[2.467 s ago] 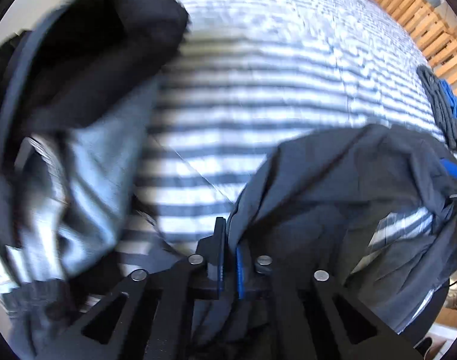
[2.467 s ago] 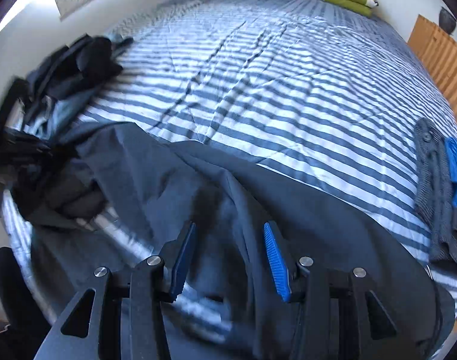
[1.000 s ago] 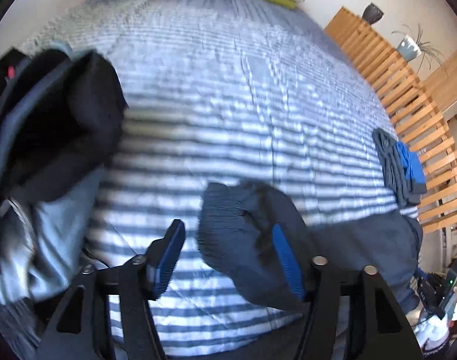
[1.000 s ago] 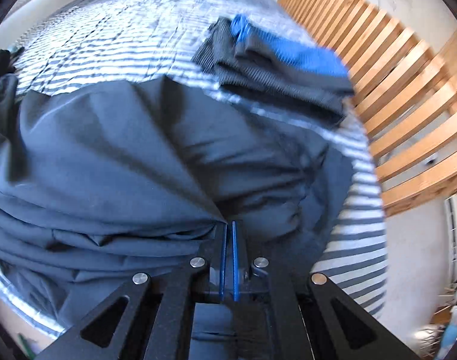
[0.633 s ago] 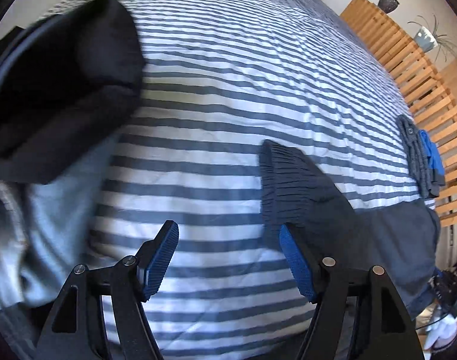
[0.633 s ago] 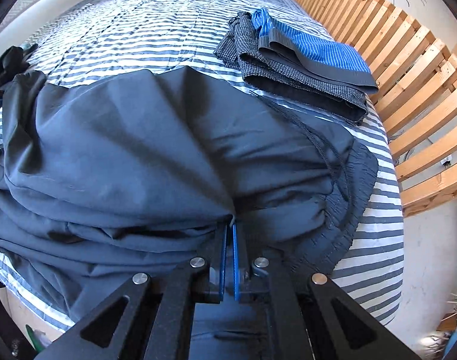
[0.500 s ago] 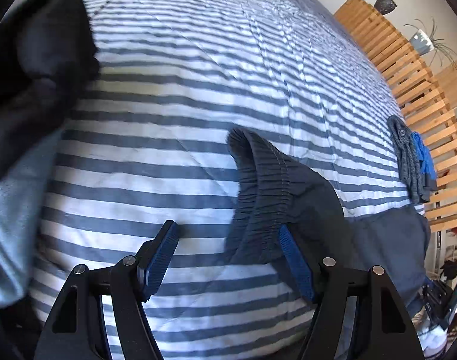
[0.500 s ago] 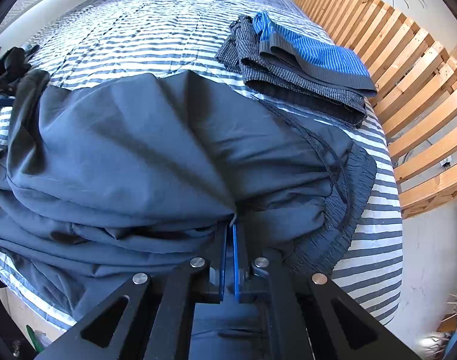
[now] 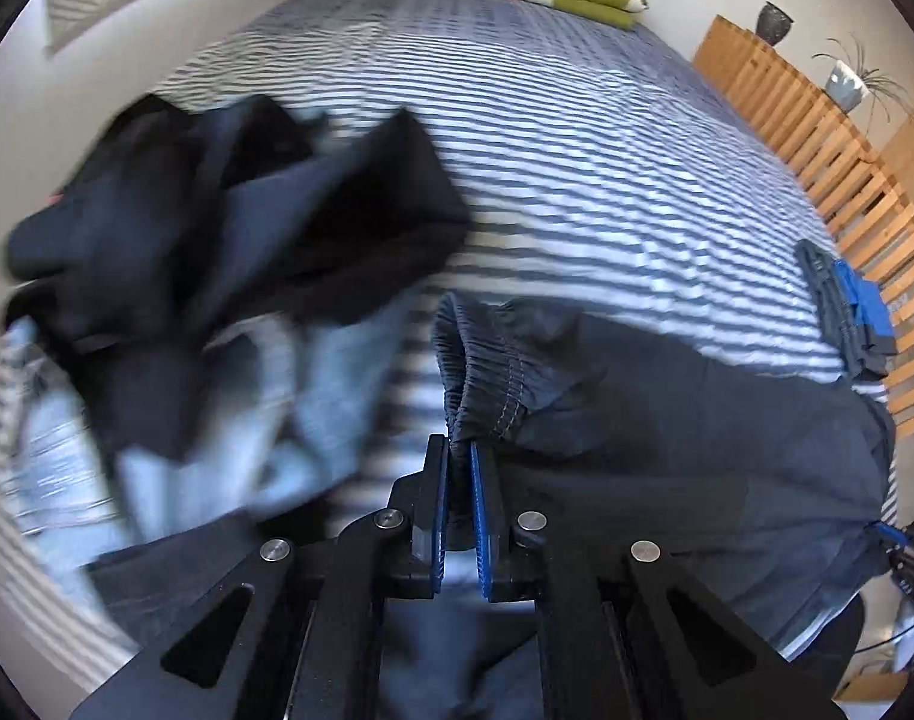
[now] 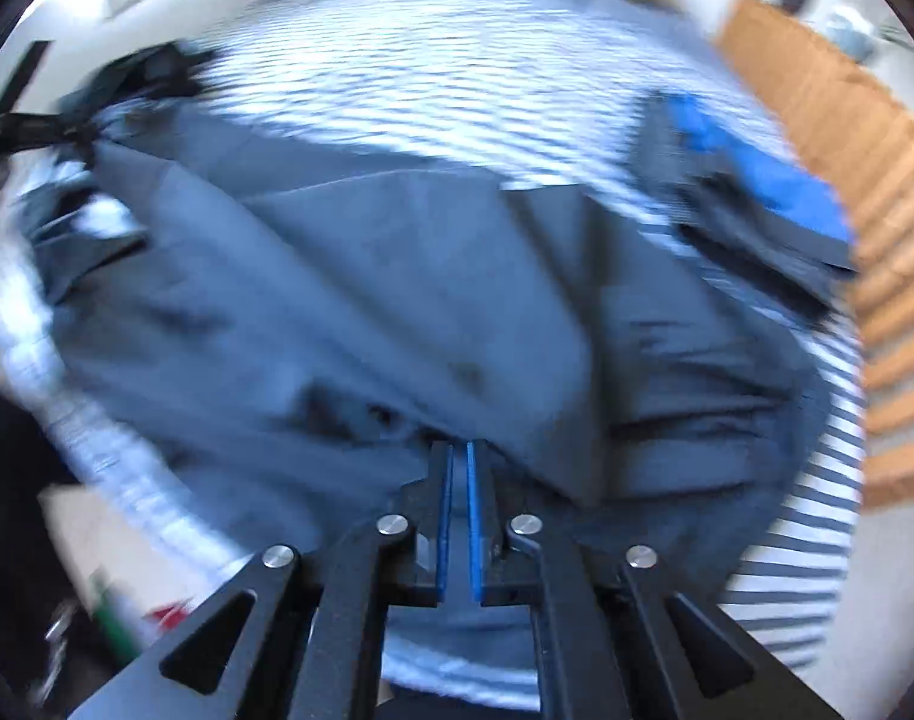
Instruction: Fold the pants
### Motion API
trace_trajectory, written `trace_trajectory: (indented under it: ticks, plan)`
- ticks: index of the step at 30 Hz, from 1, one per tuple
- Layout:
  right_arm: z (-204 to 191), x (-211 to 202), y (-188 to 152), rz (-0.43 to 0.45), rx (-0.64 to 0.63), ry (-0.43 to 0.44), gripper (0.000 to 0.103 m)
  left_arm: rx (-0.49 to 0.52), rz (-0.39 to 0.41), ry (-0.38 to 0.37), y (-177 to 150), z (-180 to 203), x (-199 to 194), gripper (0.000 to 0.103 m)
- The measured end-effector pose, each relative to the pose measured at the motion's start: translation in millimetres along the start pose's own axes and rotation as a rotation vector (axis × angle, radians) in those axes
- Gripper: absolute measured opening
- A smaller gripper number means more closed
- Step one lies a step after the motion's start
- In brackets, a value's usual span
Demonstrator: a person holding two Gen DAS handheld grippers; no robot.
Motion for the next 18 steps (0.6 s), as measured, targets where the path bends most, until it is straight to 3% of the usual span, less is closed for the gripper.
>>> trace_trajectory:
  ticks: [3,8,10,12,15,18]
  plan:
    - [-23.1,-14.8,7.6,0.033,-0.074,0.075,0.025,0.049,-0.041,0.122,-19.7,-43.2,-11.3,0.013]
    - [-20.5,-47.8,47.9,0.160,-0.061,0.216,0.035,0.040,-0.001,0.124,-7.4,-41.7,-9.1,0.038]
    - [-10.5,-51.7,65.9,0.195,-0.045,0.212,0.042,0.072,-0.017,0.140,-0.9,-26.9,13.7,0.046]
    - [7.8,-43.5,83.9,0.200,-0.013,0.161,0.047,0.140,-0.028,0.249,1.9,-26.0,33.4,0.051]
    - [38.0,-8.6,108.6,0.155,0.069,0.104,0.048,0.129,-0.099,0.281,0.2,-24.6,67.8,0.050]
    - [56.5,38.7,130.6,0.083,0.132,0.092,0.048,0.136,-0.099,0.335,-1.8,-32.9,77.8,0.031]
Point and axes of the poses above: each gripper's, at about its wrist camera, not at the fingertips, and x roughly the way its jaws point, z to its right, y to its top, the point moved 9 cm from there along x, roughly the way its jaws point, and after that the axes turned 7 degrees about -x, right-handed, at the moved point
